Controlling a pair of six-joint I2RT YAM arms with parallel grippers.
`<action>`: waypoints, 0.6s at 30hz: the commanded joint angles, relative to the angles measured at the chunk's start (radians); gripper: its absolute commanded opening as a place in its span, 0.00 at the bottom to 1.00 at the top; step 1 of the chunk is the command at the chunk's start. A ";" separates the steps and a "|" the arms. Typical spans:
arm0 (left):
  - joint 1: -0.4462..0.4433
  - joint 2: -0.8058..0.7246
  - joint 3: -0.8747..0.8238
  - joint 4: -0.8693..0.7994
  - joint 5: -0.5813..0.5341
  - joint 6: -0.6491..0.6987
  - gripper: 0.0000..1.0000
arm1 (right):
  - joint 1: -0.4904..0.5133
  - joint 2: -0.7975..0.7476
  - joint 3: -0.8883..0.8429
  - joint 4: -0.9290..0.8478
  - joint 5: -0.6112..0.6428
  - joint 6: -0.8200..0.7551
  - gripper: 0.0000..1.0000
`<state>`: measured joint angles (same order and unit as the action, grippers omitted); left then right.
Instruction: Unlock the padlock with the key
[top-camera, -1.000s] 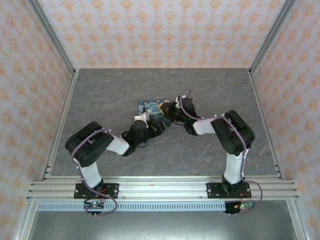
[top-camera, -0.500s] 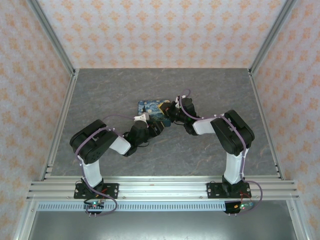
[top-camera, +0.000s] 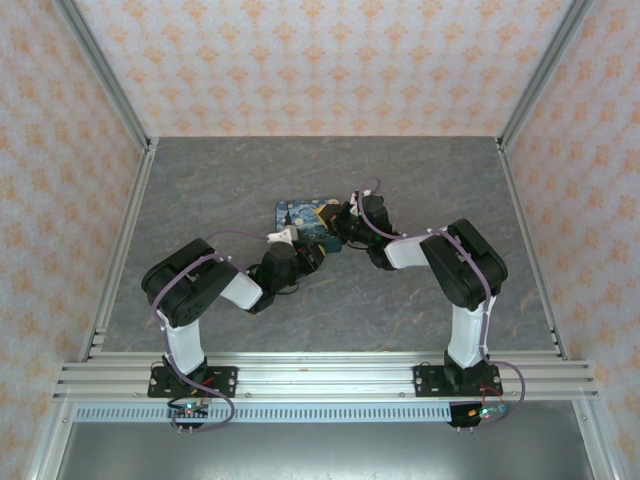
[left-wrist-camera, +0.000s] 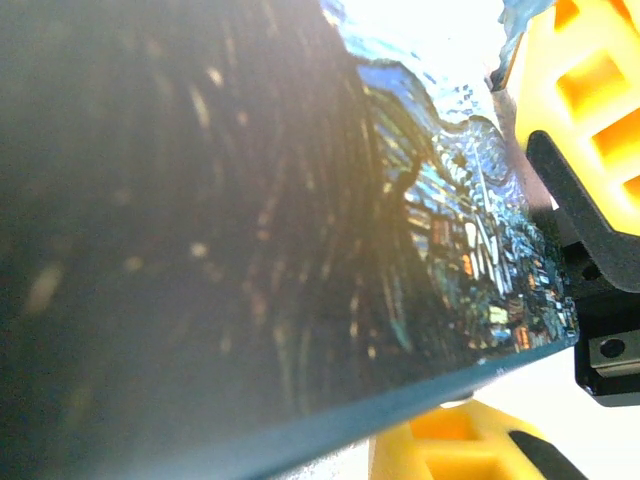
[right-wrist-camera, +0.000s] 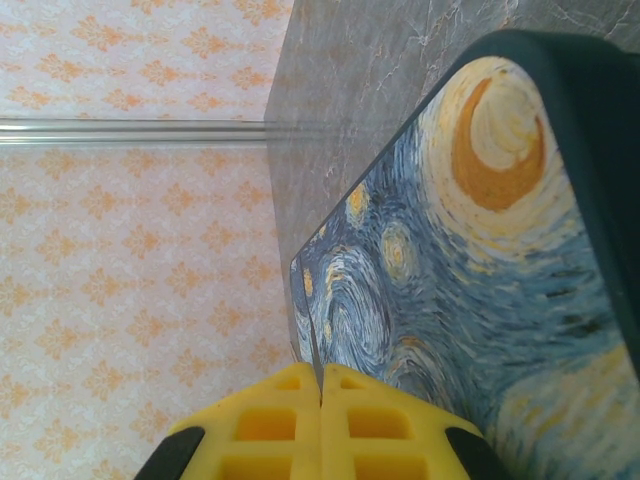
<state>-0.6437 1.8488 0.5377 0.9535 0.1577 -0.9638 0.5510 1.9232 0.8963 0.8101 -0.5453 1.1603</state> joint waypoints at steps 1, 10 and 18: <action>-0.011 0.019 0.008 -0.015 -0.027 -0.009 0.17 | 0.011 0.031 0.015 0.009 0.010 0.011 0.00; -0.026 0.022 0.021 -0.032 -0.034 -0.010 0.46 | 0.011 0.035 0.017 0.011 0.008 0.012 0.00; -0.045 0.028 0.021 0.009 -0.037 -0.036 0.49 | 0.011 0.036 0.016 0.012 0.007 0.013 0.00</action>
<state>-0.6704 1.8507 0.5510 0.9592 0.1253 -0.9760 0.5510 1.9293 0.8970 0.8200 -0.5426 1.1679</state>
